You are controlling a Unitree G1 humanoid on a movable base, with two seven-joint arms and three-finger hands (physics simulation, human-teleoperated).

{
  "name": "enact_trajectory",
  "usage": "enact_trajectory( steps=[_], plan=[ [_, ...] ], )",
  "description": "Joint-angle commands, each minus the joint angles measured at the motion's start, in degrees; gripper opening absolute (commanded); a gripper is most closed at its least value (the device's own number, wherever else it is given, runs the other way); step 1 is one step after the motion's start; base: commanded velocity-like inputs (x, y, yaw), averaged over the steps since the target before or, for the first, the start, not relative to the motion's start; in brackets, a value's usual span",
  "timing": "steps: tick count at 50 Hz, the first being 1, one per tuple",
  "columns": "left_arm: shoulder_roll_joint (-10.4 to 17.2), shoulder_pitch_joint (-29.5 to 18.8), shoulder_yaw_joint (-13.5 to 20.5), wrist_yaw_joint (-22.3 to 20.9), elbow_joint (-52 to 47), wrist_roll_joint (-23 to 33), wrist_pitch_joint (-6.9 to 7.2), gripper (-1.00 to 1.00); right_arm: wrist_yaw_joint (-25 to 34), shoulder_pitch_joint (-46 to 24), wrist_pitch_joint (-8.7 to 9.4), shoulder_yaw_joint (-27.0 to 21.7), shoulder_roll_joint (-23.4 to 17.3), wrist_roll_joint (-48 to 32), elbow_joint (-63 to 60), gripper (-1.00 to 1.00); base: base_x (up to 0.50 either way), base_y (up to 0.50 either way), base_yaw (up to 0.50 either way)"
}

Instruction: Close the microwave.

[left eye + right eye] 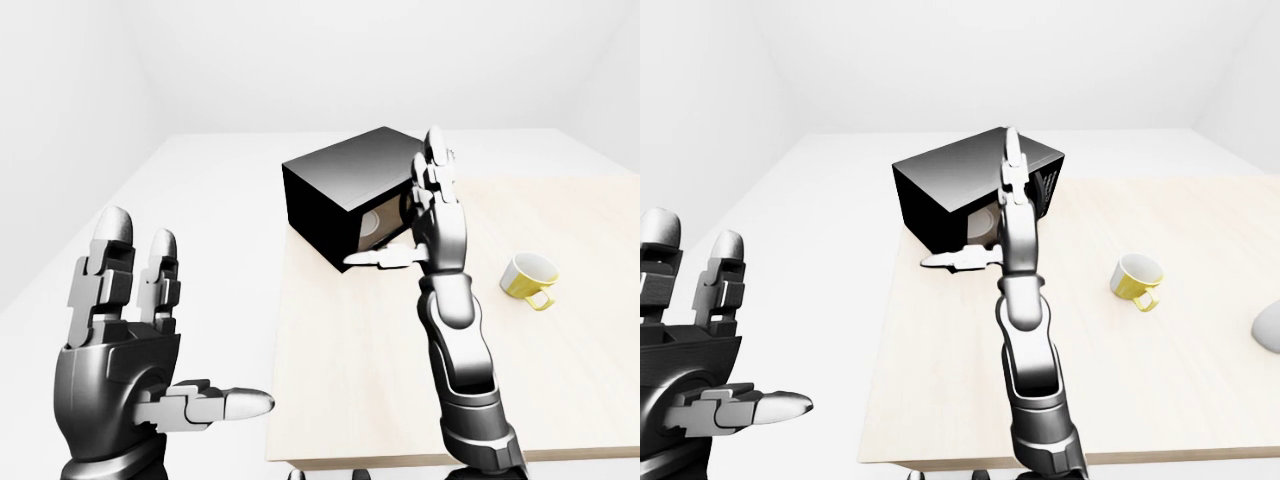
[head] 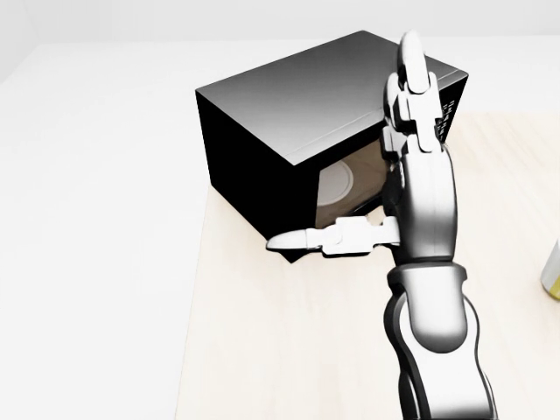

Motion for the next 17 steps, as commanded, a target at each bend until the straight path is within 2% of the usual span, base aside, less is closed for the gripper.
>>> enact_trajectory(
  steps=[1, 9, 17],
  plan=[
    [-1.2, 0.1, 0.0, -1.0, 0.0, 0.8, 0.00, 1.00, 1.3, 5.3, 0.00, 1.3, 0.4, -0.9, -15.3, 1.00, 0.00, 0.00, 0.00],
    [-1.7, 0.1, 0.4, -1.6, 0.0, 0.8, 0.00, 1.00, 2.6, 9.2, 0.00, 3.5, 0.7, -2.3, -25.0, 1.00, 0.00, 0.00, 0.00],
    [1.2, -0.2, 0.3, 1.1, 0.0, -1.0, 0.00, 1.00, 3.1, 12.2, 0.00, 3.1, 0.3, -1.3, -28.7, 1.00, 0.00, 0.00, 0.00]
  ],
)
